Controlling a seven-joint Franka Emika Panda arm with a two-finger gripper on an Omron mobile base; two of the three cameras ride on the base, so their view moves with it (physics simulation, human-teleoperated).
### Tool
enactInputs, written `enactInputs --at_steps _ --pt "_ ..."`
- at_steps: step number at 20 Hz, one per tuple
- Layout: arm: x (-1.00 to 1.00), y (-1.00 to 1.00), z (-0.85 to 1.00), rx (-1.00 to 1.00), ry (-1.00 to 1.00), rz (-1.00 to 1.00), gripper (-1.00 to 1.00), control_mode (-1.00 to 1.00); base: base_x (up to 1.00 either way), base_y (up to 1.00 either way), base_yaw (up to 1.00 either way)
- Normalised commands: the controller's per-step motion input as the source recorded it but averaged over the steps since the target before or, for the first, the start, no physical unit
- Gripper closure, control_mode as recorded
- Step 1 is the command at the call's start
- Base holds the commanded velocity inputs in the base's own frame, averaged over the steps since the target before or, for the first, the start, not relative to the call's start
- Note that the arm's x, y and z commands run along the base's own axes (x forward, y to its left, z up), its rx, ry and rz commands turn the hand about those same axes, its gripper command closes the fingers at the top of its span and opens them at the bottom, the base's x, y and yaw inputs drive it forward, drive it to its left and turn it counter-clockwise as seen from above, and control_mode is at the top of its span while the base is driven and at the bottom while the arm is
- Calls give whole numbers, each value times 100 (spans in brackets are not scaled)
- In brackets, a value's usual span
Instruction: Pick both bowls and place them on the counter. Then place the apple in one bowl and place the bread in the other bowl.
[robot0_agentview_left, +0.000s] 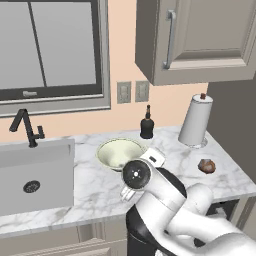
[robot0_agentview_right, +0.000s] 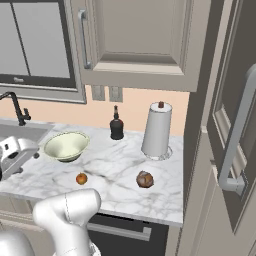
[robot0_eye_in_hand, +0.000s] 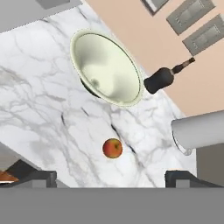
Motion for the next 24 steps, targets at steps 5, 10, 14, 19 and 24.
enactInputs --at_steps 5,10,14,19,24 --pt "-12 -56 53 17 2 -17 -100 -100 0 0 0" --pt "-21 -57 31 15 0 -13 -100 -100 0 0 0" --pt "-11 -7 -1 1 0 -6 -100 -100 0 0 0" --pt "-11 -4 0 1 -3 -1 -100 -100 0 0 0" --pt "-19 -11 0 2 -5 -6 -100 100 -44 -19 -13"
